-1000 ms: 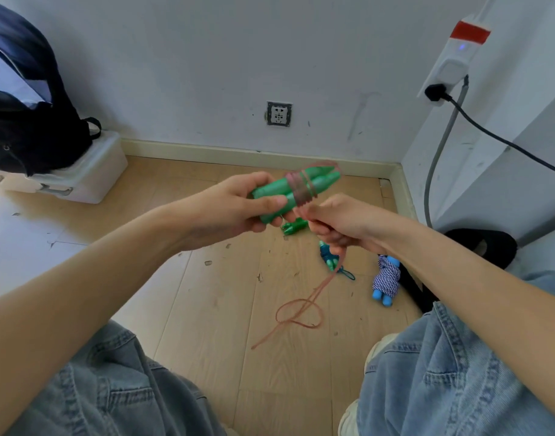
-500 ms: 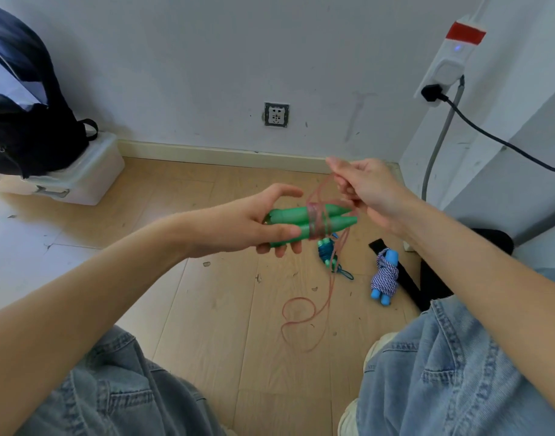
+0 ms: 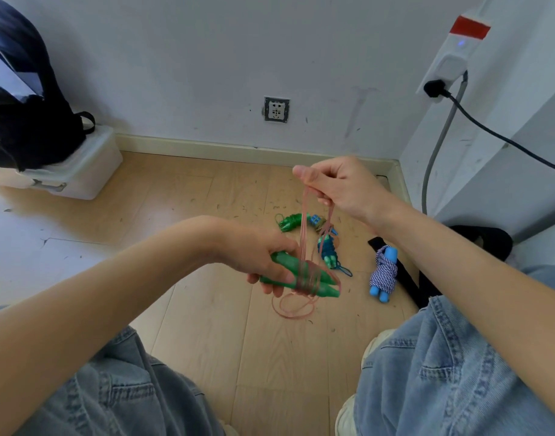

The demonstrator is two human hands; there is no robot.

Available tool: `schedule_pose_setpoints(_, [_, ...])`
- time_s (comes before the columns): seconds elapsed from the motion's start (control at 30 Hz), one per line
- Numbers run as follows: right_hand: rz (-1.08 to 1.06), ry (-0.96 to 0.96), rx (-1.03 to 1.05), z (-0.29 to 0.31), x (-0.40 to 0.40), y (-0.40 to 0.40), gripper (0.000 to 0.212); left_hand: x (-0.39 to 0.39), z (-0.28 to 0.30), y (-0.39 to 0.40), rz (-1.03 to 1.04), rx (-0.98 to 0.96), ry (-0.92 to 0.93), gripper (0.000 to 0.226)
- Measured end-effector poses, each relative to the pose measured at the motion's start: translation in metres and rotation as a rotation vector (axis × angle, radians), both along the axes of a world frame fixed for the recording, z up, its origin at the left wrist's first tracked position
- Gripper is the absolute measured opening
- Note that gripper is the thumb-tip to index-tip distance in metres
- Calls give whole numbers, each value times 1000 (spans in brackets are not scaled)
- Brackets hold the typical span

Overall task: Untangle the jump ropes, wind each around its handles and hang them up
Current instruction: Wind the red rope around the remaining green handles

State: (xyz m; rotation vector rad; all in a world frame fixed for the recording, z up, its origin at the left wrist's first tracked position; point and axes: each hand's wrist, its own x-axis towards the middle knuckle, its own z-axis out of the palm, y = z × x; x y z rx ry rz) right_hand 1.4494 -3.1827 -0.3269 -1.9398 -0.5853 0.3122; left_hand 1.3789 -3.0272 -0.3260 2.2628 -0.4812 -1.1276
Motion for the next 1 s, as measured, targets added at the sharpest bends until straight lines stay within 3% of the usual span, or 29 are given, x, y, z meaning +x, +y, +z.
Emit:
schedule_pose_setpoints(0.13, [-120, -29, -97, -3, 3, -6, 48, 2, 4, 2, -6, 3, -3, 20])
schedule_pose_setpoints(0.33, [-168, 9, -127, -3, 3, -15, 45, -3, 30, 16, 14, -225, -73, 11])
schedule_pose_setpoints(0.43, [-103, 150, -132, 0, 4, -18, 48, -6, 42, 25, 95, -307, -218, 11])
schedule_pose_setpoints(0.53, [-25, 266, -180, 2, 3, -21, 29, -5, 46, 32, 205, -358, -370, 13])
schedule_pose_setpoints(0.63, [38, 350, -166, 3, 1, -20, 26, -4, 43, 31, 292, -429, -425, 23])
schedule_pose_setpoints(0.7, [113, 381, -157, 2, -3, -17, 22, -5, 40, 25, 325, -528, -396, 32])
schedule_pose_setpoints(0.77, [188, 442, -120, -1, -7, -13, 42, -4, 38, 21, 404, -661, -320, 34])
schedule_pose_setpoints(0.83, [235, 512, -79, -4, -12, -9, 40, 2, 36, 22, 554, -792, -220, 35])
schedule_pose_setpoints(1.0, [98, 717, 330, -8, -15, -7, 32, 18, 30, 35, 907, -924, -97, 23])
